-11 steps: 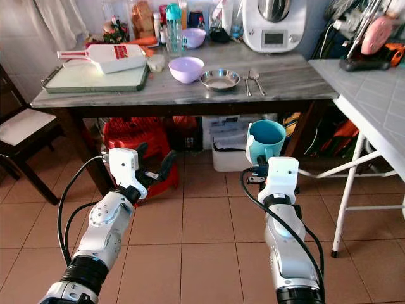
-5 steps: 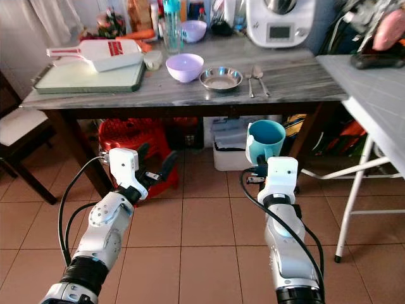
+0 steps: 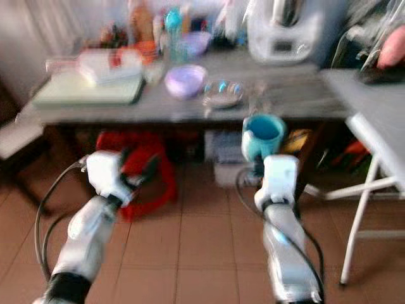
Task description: Setting the table
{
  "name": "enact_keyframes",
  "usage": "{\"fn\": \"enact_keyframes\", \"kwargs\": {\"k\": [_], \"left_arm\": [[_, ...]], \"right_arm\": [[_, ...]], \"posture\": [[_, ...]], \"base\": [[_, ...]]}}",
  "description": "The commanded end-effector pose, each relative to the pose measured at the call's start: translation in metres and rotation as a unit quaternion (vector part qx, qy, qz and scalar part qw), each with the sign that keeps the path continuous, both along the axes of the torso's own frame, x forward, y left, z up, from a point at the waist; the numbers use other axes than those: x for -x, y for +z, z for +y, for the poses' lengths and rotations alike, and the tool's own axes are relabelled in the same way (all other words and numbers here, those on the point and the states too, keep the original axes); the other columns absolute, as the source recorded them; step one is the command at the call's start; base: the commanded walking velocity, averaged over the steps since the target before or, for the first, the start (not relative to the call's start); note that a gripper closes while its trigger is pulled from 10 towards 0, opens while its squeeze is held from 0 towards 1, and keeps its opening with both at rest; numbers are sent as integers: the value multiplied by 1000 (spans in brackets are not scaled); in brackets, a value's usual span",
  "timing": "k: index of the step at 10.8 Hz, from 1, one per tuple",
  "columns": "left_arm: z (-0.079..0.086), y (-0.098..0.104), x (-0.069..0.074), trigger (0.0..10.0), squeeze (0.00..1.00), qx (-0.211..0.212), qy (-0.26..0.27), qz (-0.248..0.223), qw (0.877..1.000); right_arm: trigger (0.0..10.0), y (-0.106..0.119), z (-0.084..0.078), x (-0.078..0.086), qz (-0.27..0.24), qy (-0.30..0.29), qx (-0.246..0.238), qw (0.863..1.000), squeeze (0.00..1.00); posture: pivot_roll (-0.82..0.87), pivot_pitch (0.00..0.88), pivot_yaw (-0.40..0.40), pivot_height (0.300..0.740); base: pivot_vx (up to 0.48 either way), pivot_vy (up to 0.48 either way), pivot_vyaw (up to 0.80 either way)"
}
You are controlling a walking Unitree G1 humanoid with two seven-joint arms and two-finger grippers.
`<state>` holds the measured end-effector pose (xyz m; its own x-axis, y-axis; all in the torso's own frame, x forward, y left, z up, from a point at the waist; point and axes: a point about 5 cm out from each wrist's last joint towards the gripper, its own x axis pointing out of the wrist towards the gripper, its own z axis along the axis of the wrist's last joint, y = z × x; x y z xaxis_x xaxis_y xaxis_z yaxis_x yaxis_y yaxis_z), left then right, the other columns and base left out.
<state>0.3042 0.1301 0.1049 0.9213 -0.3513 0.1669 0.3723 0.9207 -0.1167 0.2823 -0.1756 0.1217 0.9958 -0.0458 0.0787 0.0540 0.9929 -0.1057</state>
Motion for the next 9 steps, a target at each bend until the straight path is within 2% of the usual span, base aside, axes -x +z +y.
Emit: {"fn": "enact_keyframes", "kwargs": {"k": [1, 2, 5, 7, 9], "left_arm": [[2, 6, 3, 10000, 0, -17, 15, -16, 1000], [12, 5, 9, 10000, 0, -29, 45, -16, 998], [37, -6, 36, 10000, 0, -79, 68, 3, 995], [39, -7, 39, 10000, 0, -85, 73, 7, 994], [32, -9, 45, 10000, 0, -83, 60, 16, 995]], "right_arm": [[10000, 9, -7, 5, -18, -11, 9, 1000, 0], [10000, 10, -9, 11, -23, -11, 15, 1000, 0], [10000, 11, -5, 35, -24, -13, 20, 999, 0], [10000, 7, -4, 41, -18, -17, 20, 999, 0], [10000, 6, 2, 45, -13, -10, 20, 1000, 0]], "posture": [[-39, 0, 23, 740], [-37, 0, 24, 740], [-34, 0, 24, 740], [-31, 0, 26, 740], [-35, 0, 33, 740]], "base": [[356, 0, 0], [349, 0, 0], [355, 0, 0], [358, 0, 0], [362, 0, 0]]}}
